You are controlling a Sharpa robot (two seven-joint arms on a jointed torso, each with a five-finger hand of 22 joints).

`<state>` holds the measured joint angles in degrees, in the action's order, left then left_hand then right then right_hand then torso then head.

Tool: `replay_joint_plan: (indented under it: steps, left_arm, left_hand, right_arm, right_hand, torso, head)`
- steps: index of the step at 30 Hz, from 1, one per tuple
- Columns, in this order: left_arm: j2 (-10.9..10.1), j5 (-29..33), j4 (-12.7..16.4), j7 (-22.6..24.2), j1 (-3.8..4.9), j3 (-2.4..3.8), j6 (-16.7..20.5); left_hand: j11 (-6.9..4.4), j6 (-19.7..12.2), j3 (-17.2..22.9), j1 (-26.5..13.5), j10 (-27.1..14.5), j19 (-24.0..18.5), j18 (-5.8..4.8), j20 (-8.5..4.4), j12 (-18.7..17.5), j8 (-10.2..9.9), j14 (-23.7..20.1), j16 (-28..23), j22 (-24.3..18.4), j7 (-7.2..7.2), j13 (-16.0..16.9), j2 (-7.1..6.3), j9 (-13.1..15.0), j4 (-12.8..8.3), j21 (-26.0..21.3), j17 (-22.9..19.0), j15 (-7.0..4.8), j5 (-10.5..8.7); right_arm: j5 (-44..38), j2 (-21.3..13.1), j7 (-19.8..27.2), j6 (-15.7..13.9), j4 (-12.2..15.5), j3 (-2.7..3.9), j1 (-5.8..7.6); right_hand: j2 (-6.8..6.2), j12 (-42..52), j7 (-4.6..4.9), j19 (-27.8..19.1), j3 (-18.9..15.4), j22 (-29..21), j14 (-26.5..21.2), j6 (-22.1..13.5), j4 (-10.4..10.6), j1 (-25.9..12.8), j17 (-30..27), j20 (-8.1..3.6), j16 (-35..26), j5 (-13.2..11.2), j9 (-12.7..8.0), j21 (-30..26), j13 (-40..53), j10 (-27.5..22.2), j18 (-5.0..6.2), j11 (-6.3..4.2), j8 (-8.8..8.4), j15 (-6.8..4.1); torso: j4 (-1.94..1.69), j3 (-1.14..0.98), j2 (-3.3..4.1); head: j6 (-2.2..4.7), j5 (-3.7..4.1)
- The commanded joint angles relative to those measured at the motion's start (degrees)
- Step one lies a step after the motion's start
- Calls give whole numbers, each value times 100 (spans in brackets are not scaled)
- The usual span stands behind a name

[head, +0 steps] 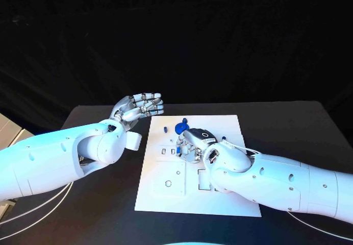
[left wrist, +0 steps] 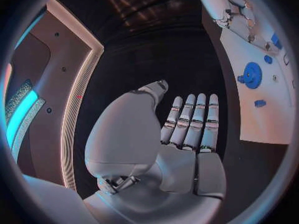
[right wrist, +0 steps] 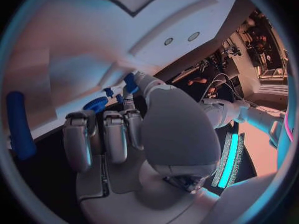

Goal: Assemble the parts on the task board

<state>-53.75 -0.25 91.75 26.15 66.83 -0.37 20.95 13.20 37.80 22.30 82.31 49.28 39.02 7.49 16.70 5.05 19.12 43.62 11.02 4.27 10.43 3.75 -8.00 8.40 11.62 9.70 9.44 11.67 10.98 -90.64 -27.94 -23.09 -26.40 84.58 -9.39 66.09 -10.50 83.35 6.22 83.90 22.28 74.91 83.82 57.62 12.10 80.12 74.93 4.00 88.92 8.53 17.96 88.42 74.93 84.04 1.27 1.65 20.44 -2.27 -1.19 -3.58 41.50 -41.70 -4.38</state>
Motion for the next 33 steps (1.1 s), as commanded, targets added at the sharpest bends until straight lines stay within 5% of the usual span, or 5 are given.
replay_joint_plan:
  steps: [1, 33]
  left_arm:
    - [7, 0, 17, 20, 7, 5, -110]
    - [0, 1, 15, -10, 7, 5, -123]
  left_hand:
    - [14, 45, 17, -63, 33, 35, 82, -4, 29, 38, 39, 26, 4, 548, 6, 3, 7, -25, 5, 5, 2, -35]
    - [14, 43, 19, -74, 33, 28, 81, -4, 27, 36, 37, 22, 0, 547, 2, 0, 4, -23, 0, 4, 3, -38]
  right_arm:
    - [-140, 25, -10, 74, -33, -3, -15]
    - [-210, 99, 60, 173, -87, -23, -39]
  right_hand:
    - [-4, 18, -79, 526, 7, 1395, 563, 59, 32, -47, 1263, -48, 23, 16, 298, 3, 903, 42, -84, -55, 58, -40]
    - [-87, -28, -55, 509, -29, 1371, 562, -23, 91, -129, 1257, -44, 20, 17, 297, -30, 867, 4, -76, -37, 74, -29]
  torso:
    - [5, -5, 0]
    - [13, 0, -3]
  head:
    - [-8, -15]
    - [-49, -44]
